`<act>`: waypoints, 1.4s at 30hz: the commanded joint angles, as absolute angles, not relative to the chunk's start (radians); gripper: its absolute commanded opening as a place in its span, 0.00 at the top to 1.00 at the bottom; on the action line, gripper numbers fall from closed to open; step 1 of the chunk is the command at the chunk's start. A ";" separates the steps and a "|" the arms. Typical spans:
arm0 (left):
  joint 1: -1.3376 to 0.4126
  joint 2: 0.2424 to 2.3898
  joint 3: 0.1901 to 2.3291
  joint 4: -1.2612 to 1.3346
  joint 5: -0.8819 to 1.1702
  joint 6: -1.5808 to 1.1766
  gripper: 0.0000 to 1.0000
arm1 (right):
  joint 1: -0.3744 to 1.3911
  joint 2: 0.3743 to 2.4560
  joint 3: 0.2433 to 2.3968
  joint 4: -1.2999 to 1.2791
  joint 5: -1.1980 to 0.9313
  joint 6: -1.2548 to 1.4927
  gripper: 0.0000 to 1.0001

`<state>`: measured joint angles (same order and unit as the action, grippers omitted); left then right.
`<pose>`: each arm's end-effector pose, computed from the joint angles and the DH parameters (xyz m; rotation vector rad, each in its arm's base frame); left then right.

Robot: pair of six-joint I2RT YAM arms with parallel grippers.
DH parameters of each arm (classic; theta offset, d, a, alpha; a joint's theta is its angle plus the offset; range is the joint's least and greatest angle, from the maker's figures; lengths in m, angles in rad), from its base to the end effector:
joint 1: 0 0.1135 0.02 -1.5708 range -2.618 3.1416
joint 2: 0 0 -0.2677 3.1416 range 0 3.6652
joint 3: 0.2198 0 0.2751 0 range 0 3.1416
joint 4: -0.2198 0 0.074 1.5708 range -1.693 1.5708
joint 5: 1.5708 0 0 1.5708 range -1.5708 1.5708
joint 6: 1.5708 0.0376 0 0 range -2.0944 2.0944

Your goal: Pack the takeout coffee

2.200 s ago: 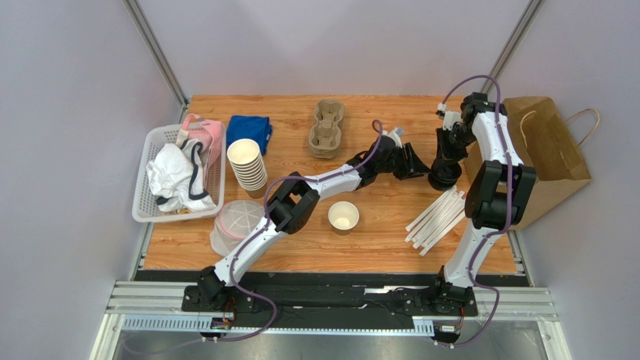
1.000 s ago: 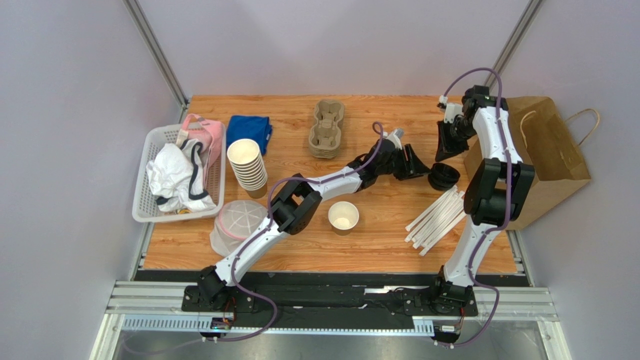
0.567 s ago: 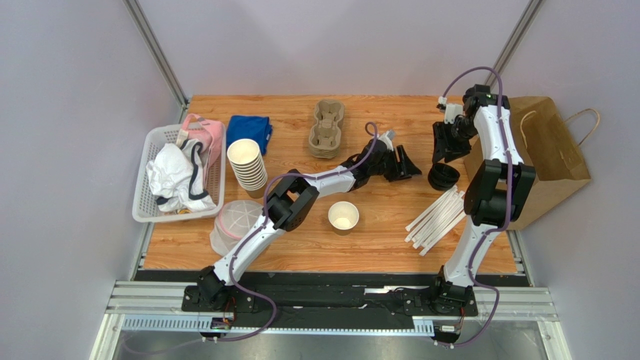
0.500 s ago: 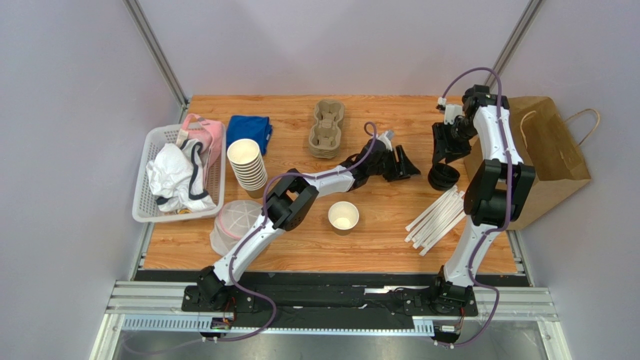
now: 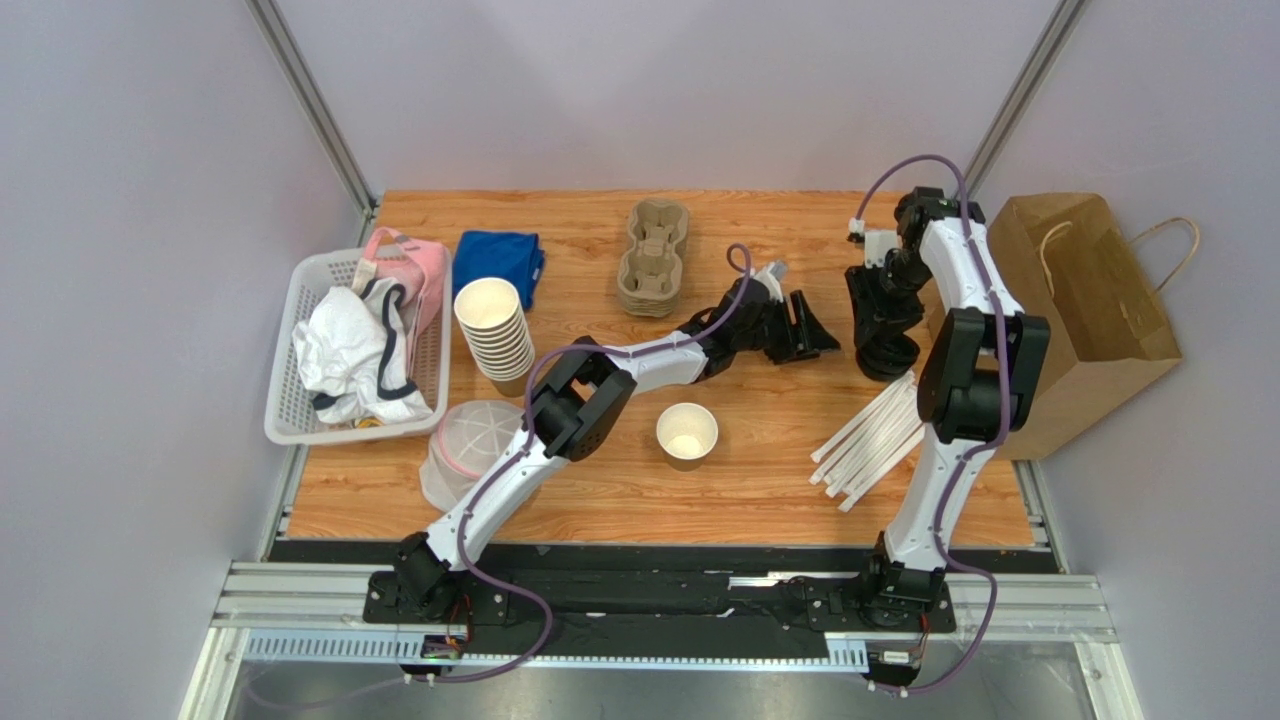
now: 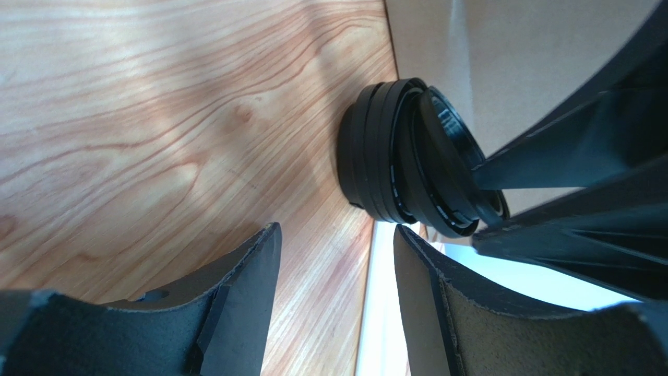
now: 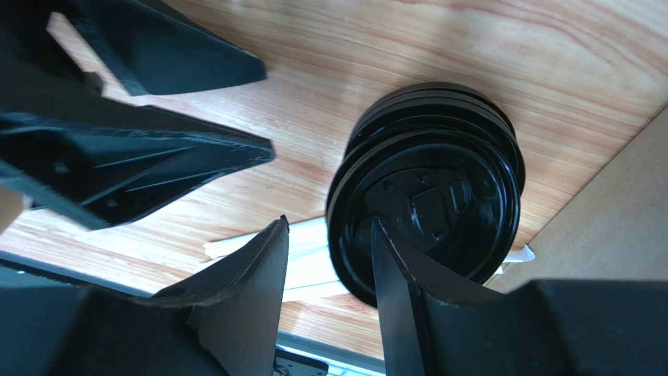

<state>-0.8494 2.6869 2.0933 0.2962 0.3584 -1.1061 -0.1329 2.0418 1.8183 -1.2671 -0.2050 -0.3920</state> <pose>0.4002 -0.4750 0.0986 0.0107 2.2217 -1.5732 0.4227 -0.0488 0.2406 -0.3998 2.9728 0.2667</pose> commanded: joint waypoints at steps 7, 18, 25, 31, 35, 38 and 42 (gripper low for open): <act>-0.839 2.586 2.051 0.356 0.376 -1.111 0.36 | -0.133 2.052 1.792 -1.210 -0.153 -0.408 0.78; -0.833 2.571 2.028 0.359 0.380 -1.104 0.36 | -0.133 1.996 1.851 -1.244 -0.184 -0.407 1.00; -0.831 2.560 2.006 0.377 0.382 -1.106 0.35 | -0.135 1.953 1.874 -1.262 -0.225 -0.403 1.00; -0.833 2.511 1.985 0.385 0.382 -1.060 0.29 | -0.135 1.922 1.956 -1.305 -0.279 -0.397 1.00; -0.827 2.413 1.948 0.333 0.387 -1.010 0.16 | -0.138 1.892 2.046 -1.367 -0.404 -0.393 1.00; -0.813 2.245 1.872 0.273 0.423 -0.960 0.04 | -0.149 1.844 2.103 -1.428 -0.533 -0.408 1.00; -0.811 1.978 1.737 0.102 0.423 -0.711 0.03 | -0.169 1.755 2.108 -1.476 -0.704 -0.402 1.00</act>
<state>-0.8215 2.3035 1.7821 0.2176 0.3992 -0.9676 -0.1490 1.8858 2.0541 -1.3319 -0.4725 -0.4011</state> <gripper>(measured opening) 0.967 0.026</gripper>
